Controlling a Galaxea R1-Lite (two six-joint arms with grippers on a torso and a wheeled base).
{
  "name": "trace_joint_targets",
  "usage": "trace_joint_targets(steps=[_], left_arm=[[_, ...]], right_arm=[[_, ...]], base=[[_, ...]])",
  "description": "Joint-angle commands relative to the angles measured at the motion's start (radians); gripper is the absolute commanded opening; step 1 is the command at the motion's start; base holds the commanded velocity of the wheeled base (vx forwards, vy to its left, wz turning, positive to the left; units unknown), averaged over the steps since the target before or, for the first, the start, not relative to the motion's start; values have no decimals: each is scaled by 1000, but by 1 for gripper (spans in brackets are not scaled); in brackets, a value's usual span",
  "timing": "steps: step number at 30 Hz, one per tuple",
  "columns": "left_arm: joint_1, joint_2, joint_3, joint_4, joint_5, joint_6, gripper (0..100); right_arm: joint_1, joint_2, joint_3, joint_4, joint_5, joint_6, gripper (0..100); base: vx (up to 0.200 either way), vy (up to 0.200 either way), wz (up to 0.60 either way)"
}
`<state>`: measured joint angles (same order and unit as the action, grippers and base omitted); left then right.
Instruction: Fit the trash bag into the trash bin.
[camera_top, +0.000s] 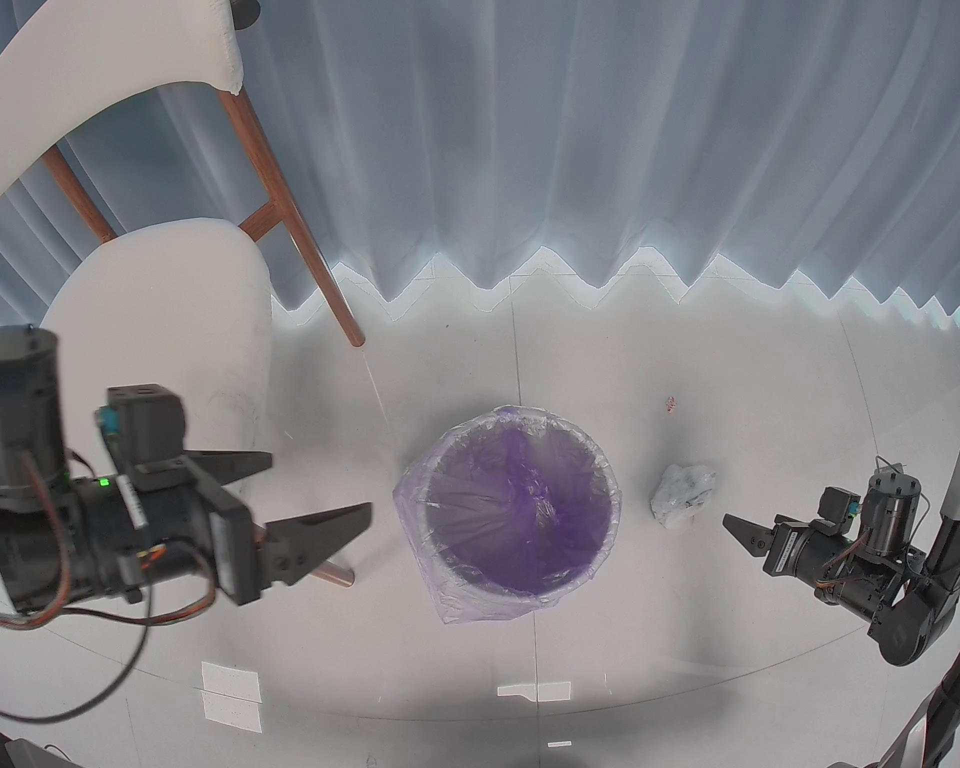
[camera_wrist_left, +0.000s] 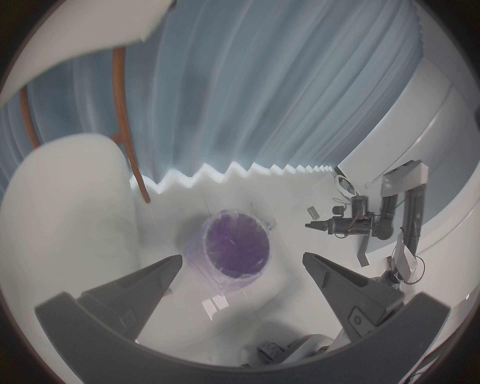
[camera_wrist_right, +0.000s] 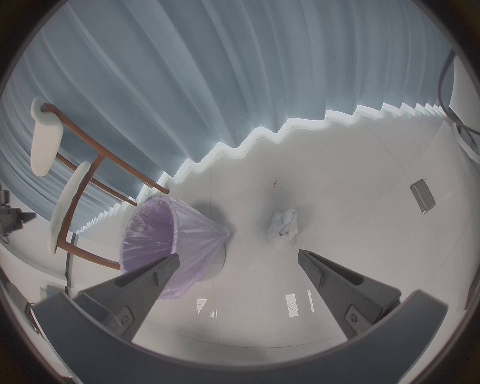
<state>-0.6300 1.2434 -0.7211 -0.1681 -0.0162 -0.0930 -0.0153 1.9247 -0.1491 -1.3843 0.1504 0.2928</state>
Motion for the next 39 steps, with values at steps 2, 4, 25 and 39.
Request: trace_joint_targets(steps=[2,4,25,39], left_arm=[[-50,507,-202,24,-13,-254,100],[-71,580,-215,25,28,-386,100],[-142,961,-592,349,142,-988,100],[-168,1091,-713,368,156,-1090,100]], right_arm=[[11,13,71,-147,-5,69,100],[11,11,89,-173,-8,89,100],[25,-4,145,-183,-8,114,100],[25,-18,148,-183,-8,114,100]], base=[[0,0,0],[0,0,0],[0,0,0],[0,0,0]])
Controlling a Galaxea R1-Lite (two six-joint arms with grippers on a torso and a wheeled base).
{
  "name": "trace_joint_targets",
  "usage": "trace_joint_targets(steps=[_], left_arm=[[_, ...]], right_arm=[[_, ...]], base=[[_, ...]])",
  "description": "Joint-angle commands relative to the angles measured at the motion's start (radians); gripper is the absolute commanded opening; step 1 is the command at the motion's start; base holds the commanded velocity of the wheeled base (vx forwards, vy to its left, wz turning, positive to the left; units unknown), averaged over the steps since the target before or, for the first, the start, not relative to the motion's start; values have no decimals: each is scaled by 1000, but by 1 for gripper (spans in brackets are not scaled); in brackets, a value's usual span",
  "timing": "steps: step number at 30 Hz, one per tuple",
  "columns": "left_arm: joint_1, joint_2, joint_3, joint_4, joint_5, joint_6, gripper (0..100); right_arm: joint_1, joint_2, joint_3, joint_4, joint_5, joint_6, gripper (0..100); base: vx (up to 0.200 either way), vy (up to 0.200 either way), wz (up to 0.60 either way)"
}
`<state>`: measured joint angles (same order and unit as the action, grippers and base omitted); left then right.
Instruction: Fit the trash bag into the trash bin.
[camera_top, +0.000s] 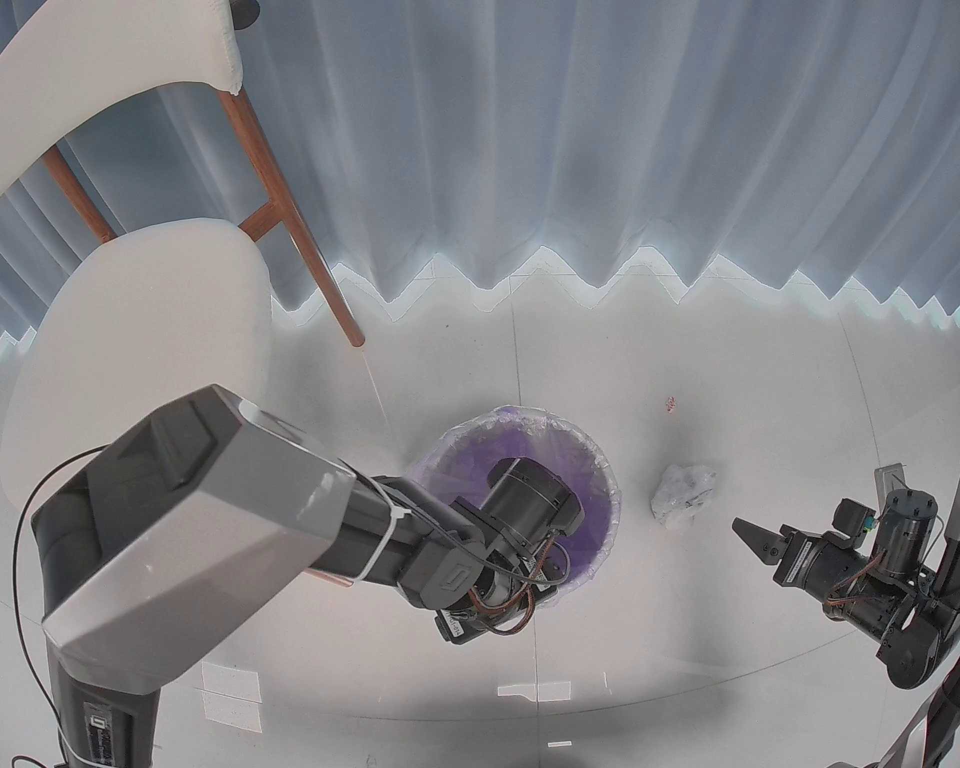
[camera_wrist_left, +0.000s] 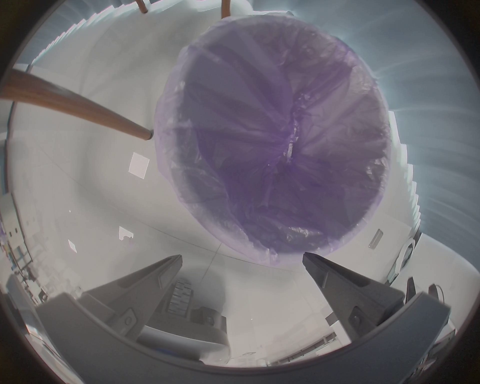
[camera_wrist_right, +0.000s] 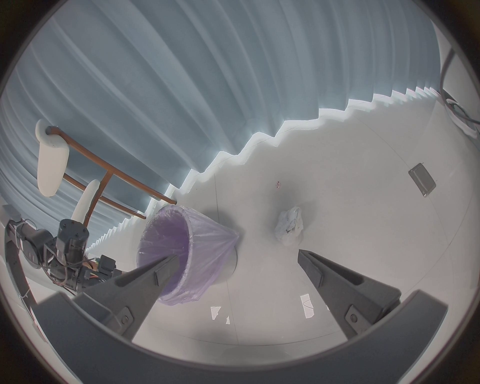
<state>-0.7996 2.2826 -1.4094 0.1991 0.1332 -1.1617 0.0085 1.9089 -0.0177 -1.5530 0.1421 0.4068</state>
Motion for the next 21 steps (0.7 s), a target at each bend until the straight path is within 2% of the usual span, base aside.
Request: trace_joint_targets(steps=[1,11,21], left_arm=[[7,64,-53,2,6,-41,100],[37,129,-168,2,5,-135,100],[71,170,-204,0,6,-141,100]], right_arm=[[1,-2,16,-15,-7,0,100],[1,-2,15,-15,-15,0,100],[1,-1,15,-15,-15,-2,100]], base=[[0,0,0],[0,0,0],[0,0,0]])
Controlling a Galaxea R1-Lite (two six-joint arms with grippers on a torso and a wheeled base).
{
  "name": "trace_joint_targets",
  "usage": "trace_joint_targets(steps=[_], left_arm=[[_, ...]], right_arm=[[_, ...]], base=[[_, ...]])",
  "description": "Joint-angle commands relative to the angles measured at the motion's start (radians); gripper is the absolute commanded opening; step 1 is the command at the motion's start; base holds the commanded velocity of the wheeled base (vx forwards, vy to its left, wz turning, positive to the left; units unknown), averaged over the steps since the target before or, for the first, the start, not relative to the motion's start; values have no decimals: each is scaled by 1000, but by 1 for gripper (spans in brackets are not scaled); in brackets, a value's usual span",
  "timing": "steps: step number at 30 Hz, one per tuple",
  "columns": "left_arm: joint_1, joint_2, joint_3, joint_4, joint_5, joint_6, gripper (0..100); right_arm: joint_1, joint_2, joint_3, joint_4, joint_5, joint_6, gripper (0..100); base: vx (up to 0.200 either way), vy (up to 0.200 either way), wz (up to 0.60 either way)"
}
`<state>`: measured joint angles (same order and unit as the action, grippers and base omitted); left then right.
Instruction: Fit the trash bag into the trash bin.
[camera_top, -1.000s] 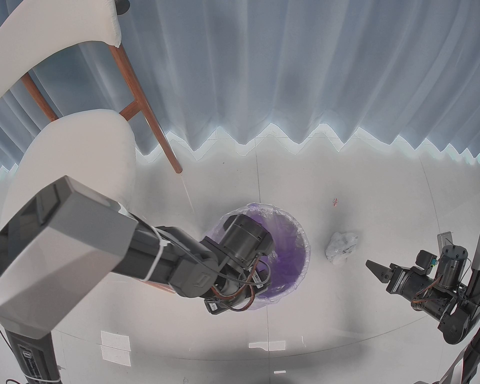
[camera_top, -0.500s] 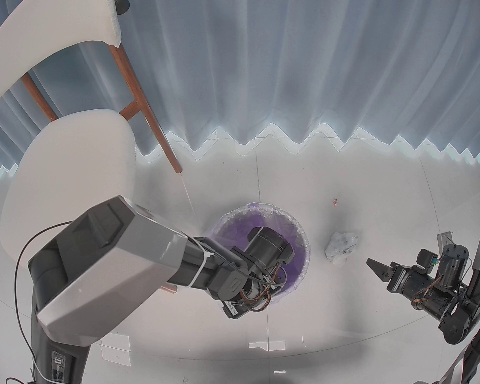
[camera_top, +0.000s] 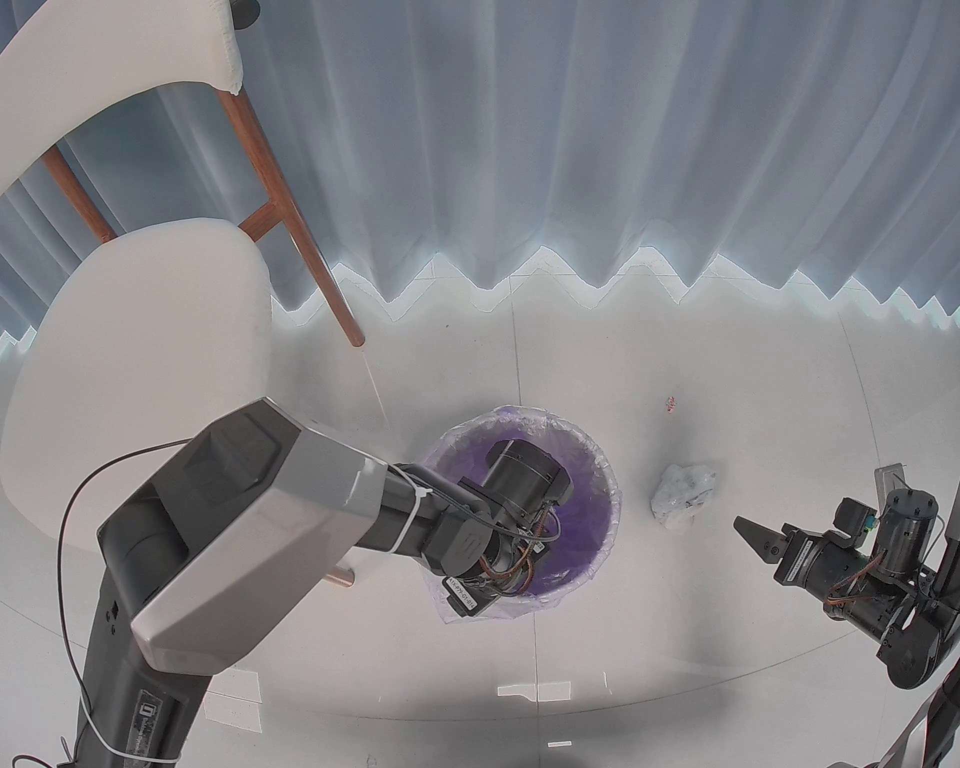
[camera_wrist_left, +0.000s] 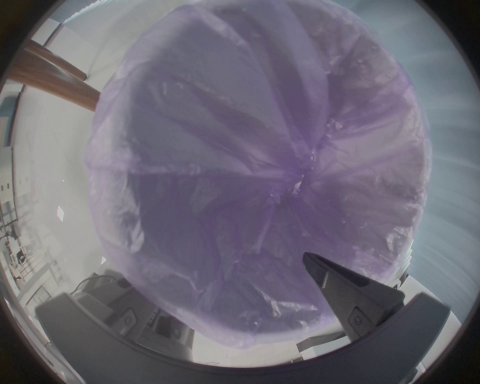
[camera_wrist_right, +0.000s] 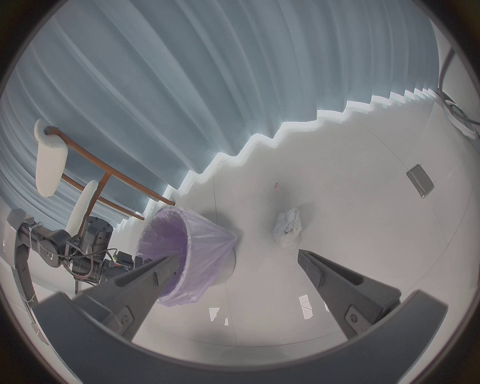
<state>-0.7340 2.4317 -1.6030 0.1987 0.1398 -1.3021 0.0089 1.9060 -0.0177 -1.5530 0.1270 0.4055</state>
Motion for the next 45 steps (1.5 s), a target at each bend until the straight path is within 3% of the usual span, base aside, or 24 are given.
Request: trace_joint_targets(steps=[1,2,3,14,19,29,33,36,40,41,45], left_arm=[[5,21,-12,1,0,1,100],[5,23,-20,1,0,0,100],[5,27,-26,2,0,1,0],[5,27,-29,70,1,40,0],[25,10,-29,91,37,153,0],[160,-69,-101,59,103,721,0],[165,-79,-161,57,92,840,0],[163,-99,-180,57,58,1015,0],[159,-112,-181,57,20,1152,0],[156,-109,-184,53,17,1230,0],[162,-102,-183,13,-11,1394,0]], right_arm=[[0,2,15,-15,0,-1,100],[0,1,15,-15,0,-1,100],[0,2,15,-15,0,-1,100],[0,-1,16,-15,-1,1,100],[0,-5,16,-15,-1,1,100],[2,-22,16,-12,-14,1,100],[2,-21,16,-12,-27,1,100],[2,-22,16,-12,-27,3,100],[2,-25,16,-12,-27,3,100],[3,-38,16,-12,-27,4,100],[3,-50,16,-9,-27,4,100]], base=[[0,0,0],[0,0,0],[0,0,0],[0,0,0],[0,0,0],[0,0,0],[0,0,0],[0,0,0],[0,0,0],[0,0,0],[0,0,0]])
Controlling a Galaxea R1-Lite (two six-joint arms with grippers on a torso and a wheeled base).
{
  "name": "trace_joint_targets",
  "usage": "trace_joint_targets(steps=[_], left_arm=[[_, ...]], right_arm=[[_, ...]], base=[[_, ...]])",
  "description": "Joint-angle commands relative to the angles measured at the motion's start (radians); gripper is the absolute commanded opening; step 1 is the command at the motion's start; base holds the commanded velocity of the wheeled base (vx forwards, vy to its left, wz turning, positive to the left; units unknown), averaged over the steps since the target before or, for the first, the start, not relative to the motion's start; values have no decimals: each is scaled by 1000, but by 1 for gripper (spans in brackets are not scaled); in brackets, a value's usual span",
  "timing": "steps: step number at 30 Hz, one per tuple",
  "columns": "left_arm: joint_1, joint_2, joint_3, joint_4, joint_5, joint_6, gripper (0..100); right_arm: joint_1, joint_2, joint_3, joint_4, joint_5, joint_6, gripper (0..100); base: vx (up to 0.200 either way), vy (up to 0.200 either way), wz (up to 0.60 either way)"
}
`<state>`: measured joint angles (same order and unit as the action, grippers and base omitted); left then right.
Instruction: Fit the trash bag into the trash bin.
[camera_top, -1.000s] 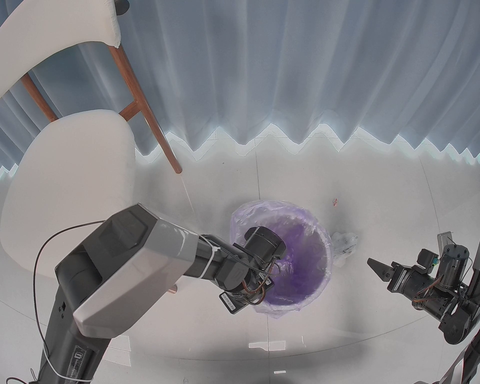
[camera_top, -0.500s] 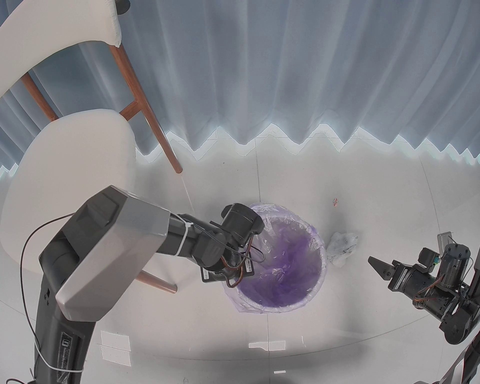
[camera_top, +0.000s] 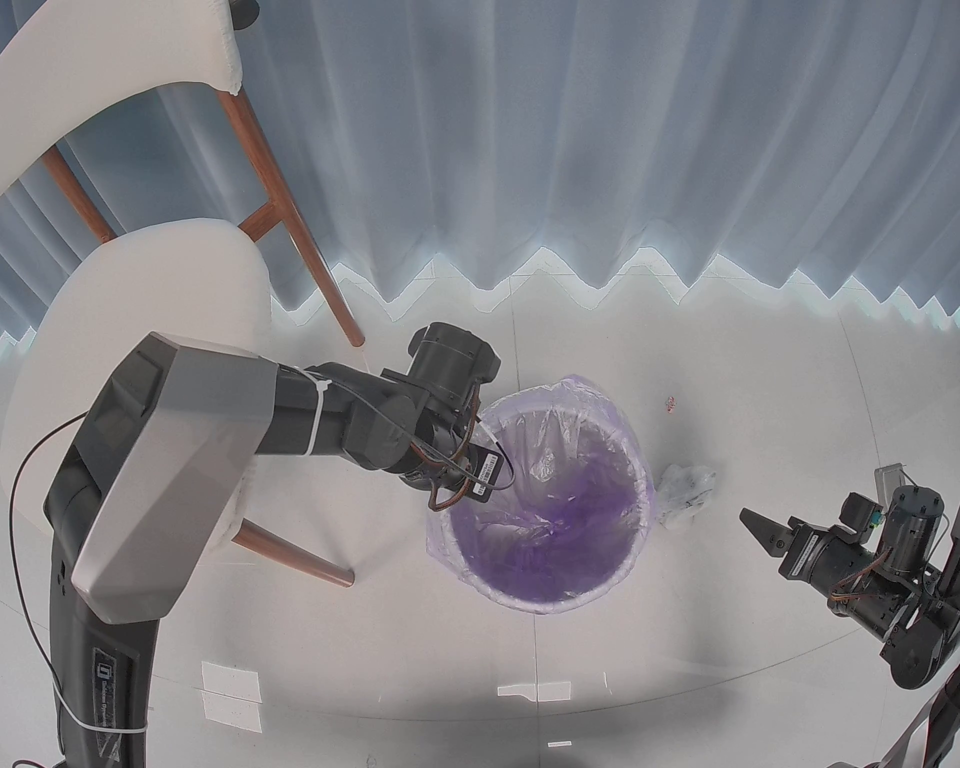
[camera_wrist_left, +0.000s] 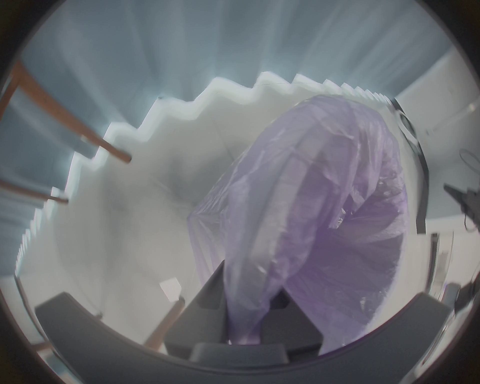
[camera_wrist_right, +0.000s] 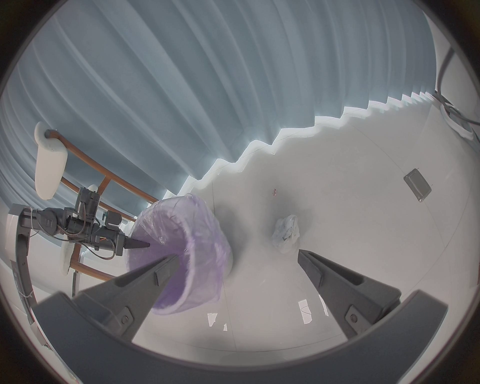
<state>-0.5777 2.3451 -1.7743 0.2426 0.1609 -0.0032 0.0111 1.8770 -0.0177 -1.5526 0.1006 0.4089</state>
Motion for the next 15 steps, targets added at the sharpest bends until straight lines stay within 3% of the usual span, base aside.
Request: trace_joint_targets(steps=[1,8,15], left_arm=[[9,-13,-11,-40,-49,131,0],[28,-6,-11,-86,-73,322,0],[41,16,-11,-94,-72,339,0]], right_arm=[[1,-21,16,-9,-1,1,100],[1,-19,16,-8,-1,1,100],[1,-18,16,-8,-1,1,100]], base=[[0,0,0],[0,0,0],[0,0,0]])
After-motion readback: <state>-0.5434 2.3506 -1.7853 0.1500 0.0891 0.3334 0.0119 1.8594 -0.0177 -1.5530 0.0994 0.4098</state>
